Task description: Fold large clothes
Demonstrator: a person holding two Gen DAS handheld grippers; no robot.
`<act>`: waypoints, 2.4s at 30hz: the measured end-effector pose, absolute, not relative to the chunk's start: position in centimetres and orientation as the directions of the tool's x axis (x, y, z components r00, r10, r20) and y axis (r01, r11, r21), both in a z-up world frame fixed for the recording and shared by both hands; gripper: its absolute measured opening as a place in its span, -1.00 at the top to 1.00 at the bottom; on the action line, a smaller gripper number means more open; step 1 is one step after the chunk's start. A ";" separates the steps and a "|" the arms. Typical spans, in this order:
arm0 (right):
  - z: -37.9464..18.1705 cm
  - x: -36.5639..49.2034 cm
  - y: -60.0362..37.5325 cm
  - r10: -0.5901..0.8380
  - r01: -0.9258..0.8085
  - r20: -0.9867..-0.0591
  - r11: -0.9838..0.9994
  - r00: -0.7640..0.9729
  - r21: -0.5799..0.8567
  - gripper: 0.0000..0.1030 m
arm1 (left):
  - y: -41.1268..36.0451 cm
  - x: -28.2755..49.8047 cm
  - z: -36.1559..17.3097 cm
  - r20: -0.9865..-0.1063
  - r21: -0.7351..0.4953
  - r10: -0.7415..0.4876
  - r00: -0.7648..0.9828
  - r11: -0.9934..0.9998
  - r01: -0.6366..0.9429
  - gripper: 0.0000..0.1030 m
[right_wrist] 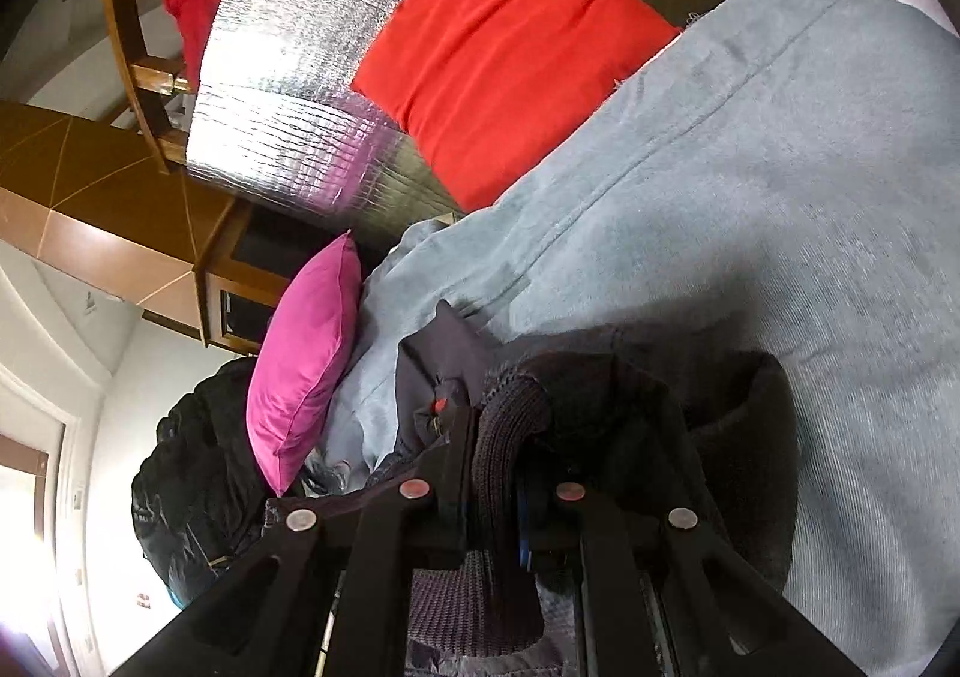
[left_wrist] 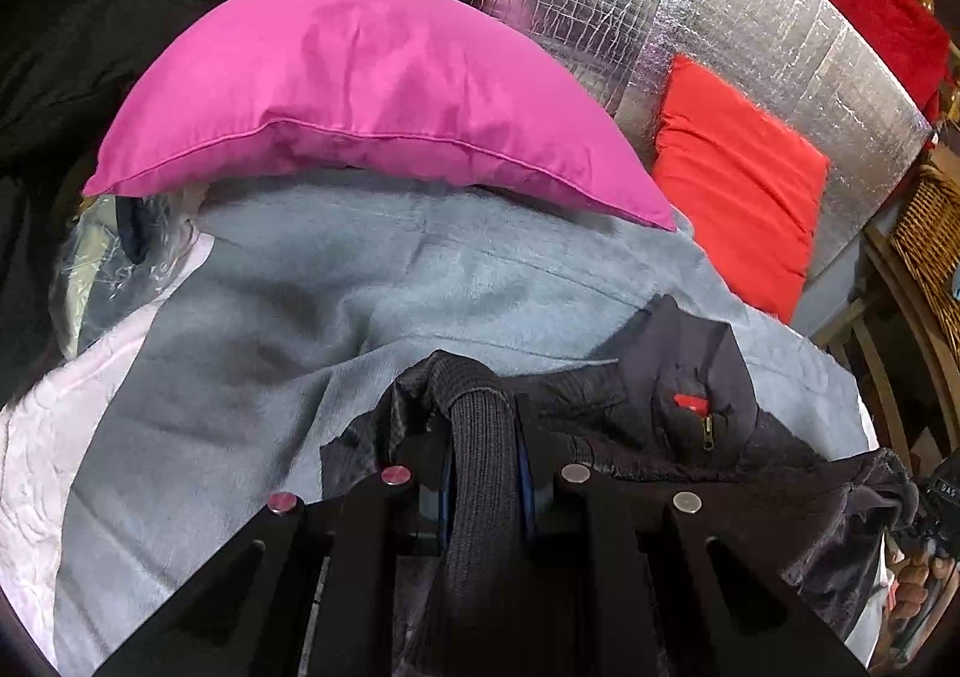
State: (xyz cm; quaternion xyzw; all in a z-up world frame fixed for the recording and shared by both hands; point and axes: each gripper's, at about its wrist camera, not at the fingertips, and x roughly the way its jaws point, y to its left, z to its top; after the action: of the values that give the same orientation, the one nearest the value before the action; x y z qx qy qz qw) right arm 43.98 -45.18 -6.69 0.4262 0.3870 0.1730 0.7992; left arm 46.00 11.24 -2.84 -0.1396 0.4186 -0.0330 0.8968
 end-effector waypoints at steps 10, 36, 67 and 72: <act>-8.3 46.3 -45.0 0.592 0.093 -0.473 0.557 0.652 0.825 0.79 | 11.0 48.1 -4.6 -0.757 -0.289 -0.166 0.632 0.953 -0.095 0.65; -7.7 46.3 -46.6 0.523 0.122 -0.394 0.478 0.756 0.870 -0.64 | 15.8 47.5 -4.8 -0.733 -0.333 -0.062 0.678 0.901 -0.278 -0.35; -15.8 26.1 -41.0 0.406 0.327 -0.459 0.354 0.790 0.876 -0.74 | 14.3 30.2 -11.8 -0.736 -0.472 -0.122 0.666 0.798 -0.375 -0.70; -15.5 27.1 -40.4 0.349 0.368 -0.472 0.325 0.809 0.871 -0.74 | 16.0 31.3 -12.7 -0.740 -0.527 -0.132 0.659 0.723 -0.447 -0.70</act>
State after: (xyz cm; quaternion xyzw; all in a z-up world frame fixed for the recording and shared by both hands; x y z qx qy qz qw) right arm 27.05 -40.37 -15.54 0.5808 0.3087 -0.0060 0.7532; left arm 31.35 16.01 -12.66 -0.3603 0.4018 0.0939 0.8366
